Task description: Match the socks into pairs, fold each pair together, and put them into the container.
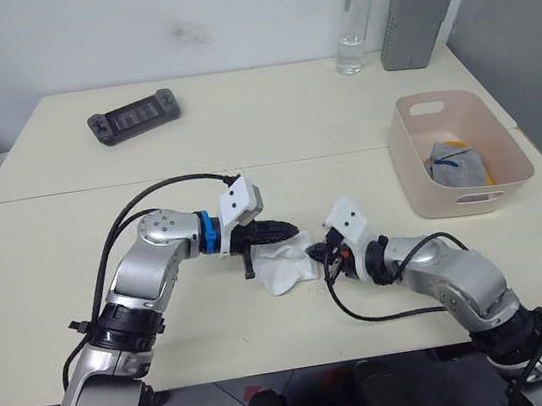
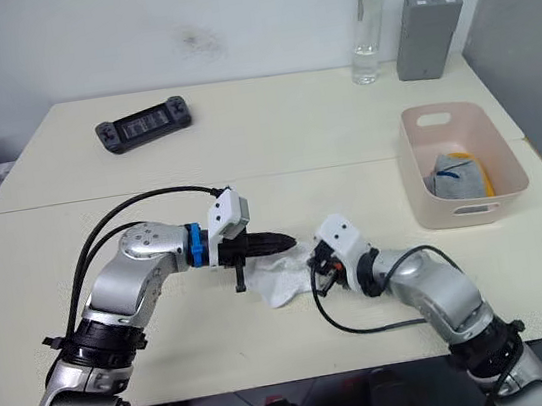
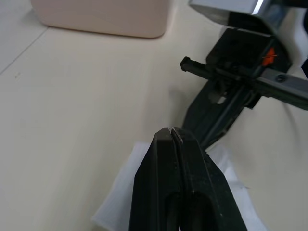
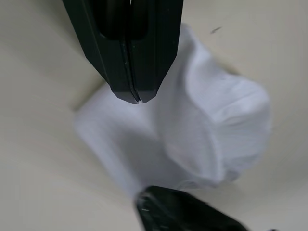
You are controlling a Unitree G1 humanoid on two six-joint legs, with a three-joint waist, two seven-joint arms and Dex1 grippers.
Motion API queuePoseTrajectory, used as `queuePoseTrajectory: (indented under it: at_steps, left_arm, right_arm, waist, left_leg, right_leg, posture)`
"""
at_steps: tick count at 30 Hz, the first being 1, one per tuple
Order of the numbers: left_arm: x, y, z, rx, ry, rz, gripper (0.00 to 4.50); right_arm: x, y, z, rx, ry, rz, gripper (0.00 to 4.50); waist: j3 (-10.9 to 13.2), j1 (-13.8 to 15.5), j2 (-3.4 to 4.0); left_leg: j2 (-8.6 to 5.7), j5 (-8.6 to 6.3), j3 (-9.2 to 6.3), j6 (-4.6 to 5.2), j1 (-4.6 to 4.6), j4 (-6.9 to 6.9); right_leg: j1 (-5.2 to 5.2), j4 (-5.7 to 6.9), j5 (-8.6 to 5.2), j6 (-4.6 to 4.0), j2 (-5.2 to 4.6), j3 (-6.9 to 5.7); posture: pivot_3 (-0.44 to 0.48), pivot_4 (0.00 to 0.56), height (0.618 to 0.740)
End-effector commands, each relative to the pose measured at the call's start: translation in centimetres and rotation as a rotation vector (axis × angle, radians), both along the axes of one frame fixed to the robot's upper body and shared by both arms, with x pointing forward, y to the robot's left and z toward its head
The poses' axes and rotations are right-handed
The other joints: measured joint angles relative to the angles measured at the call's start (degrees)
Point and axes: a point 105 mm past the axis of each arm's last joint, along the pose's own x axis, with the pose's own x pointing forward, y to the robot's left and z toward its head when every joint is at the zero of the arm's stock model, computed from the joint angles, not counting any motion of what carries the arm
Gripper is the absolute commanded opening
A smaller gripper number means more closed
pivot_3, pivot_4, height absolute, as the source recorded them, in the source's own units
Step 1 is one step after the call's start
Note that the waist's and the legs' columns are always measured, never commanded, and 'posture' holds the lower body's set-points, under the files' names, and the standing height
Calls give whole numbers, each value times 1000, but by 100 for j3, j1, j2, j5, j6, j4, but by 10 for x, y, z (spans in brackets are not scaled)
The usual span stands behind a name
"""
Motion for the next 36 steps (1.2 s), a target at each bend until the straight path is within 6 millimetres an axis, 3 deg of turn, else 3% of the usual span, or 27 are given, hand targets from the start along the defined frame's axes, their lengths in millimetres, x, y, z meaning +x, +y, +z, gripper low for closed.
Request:
queuePoseTrajectory:
  at_steps: [1,4,8,13,17,20,23,27,30,34,36]
  left_arm:
    - [3,5,-11,46,5,0,0]
    - [0,9,-28,91,28,10,0]
    - [1,20,-40,121,44,46,0]
    - [1,33,-45,160,31,62,0]
    - [6,36,-34,134,7,80,0]
    - [3,24,-12,60,-15,36,0]
    - [-14,0,11,-1,-28,-85,0]
    - [-28,-9,15,4,-3,-152,0]
    - [-32,-6,0,80,13,-167,0]
    - [-15,17,-37,199,23,-52,0]
    - [-11,23,-45,232,14,-38,0]
  right_arm:
    - [-17,11,4,-6,-28,118,15]
    - [-14,9,-7,-56,-30,116,15]
    - [-14,7,-5,-84,-66,139,15]
    - [-13,4,16,-31,-118,148,15]
    - [-12,0,28,-12,-140,141,15]
    - [2,-4,37,13,-171,73,15]
    - [24,-5,31,-16,-193,-9,15]
    - [34,-3,23,-27,-189,-38,15]
    - [40,0,14,-34,-169,-62,15]
    - [47,-1,0,-81,-149,-100,15]
    - [50,-3,-2,-92,-150,-121,15]
  waist:
    - [0,4,0]
    - [0,7,-1]
    - [0,12,-1]
    - [0,13,-1]
    - [0,16,-1]
    - [0,17,-1]
    - [2,15,-3]
    - [1,32,-3]
    - [2,10,-3]
    - [1,-5,-2]
    - [2,-1,-2]
  left_leg:
    - [-1,0,0,0,1,1]
    - [-2,0,-1,0,1,3]
    - [-1,0,-1,0,1,3]
    - [-1,0,-4,0,2,3]
    - [-1,0,-5,0,2,3]
    - [-1,0,-6,0,2,3]
    - [0,0,-5,0,0,4]
    - [-2,0,-2,0,-1,3]
    - [-2,0,-1,0,-2,2]
    - [-1,0,2,0,8,0]
    - [-1,0,1,0,11,1]
  right_leg:
    - [1,0,0,0,0,0]
    - [5,-1,0,1,-1,-1]
    - [3,-1,0,1,-1,-1]
    - [3,0,0,1,-1,-3]
    - [4,0,0,1,-1,-4]
    - [4,0,0,1,-1,-4]
    - [4,1,0,0,-1,-4]
    - [4,0,0,0,-3,-3]
    - [2,0,0,0,-3,-1]
    - [3,5,0,-1,0,2]
    - [4,5,0,-1,2,2]
  posture:
    - [0,150,740]
    - [0,150,740]
    - [0,150,740]
    - [0,150,740]
    - [0,150,740]
    - [0,150,740]
    - [0,150,740]
    - [0,150,740]
    - [0,150,740]
    - [0,150,740]
    - [0,150,740]
